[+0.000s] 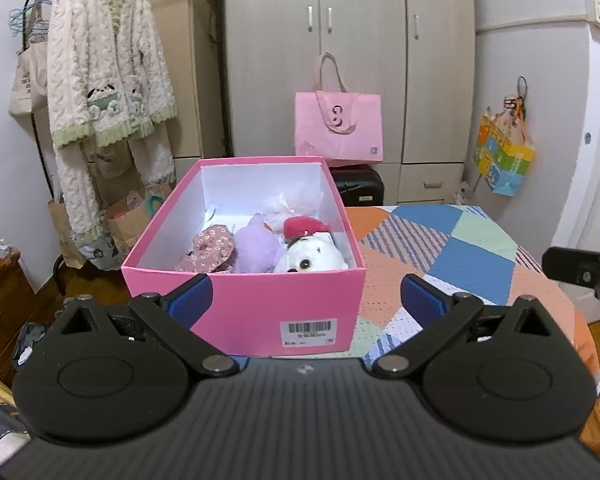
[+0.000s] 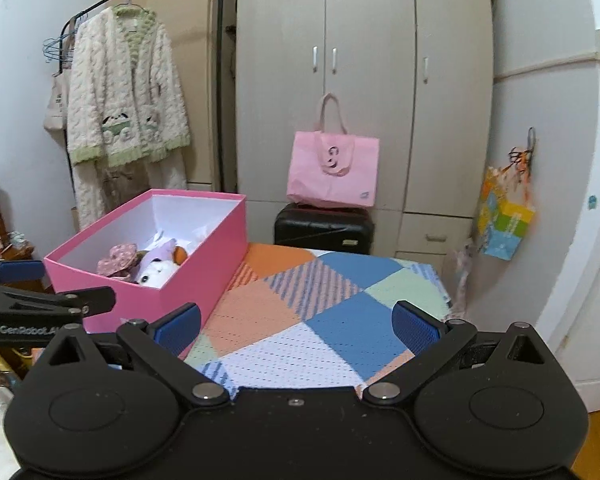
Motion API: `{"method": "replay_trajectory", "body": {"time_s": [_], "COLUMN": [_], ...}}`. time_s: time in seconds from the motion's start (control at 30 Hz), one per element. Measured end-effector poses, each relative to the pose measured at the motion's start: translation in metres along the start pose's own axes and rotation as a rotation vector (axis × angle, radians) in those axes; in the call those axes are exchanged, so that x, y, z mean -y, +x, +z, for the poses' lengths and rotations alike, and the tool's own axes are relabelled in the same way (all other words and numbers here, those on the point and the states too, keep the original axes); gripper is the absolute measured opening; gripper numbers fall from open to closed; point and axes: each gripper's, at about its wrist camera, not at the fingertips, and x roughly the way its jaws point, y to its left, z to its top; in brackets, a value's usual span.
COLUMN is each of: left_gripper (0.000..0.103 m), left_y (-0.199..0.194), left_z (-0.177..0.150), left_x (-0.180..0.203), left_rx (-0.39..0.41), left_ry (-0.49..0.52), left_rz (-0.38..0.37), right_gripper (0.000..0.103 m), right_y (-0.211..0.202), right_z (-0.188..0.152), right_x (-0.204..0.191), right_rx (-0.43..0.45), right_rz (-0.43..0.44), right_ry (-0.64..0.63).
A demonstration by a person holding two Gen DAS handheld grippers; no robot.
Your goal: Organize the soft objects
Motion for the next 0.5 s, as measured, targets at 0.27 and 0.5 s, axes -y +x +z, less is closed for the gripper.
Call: {"method": "replay_trajectory", "body": {"time_s": [0.27,0.5], "left_gripper": [0.102,0.102], "left_y": [-0.006,-0.015], "left_z": [-0.008,-0.015], "left_x": [0.006,0.007], "left_rx": [0.022,0.068], "left_ry": [-0.003,0.004], "left_rz": [-0.015,-0.008], "right_gripper": [0.103,0.103], "right_y": [-0.007,-0.011], "right_z": [-0.012,-0.016], "right_x": [-0.009,-0.002], "right_rx": [0.058,0.059], "right_rz": [-0.103,-0.1], "right_ry": [-0.065,-0.012]}}
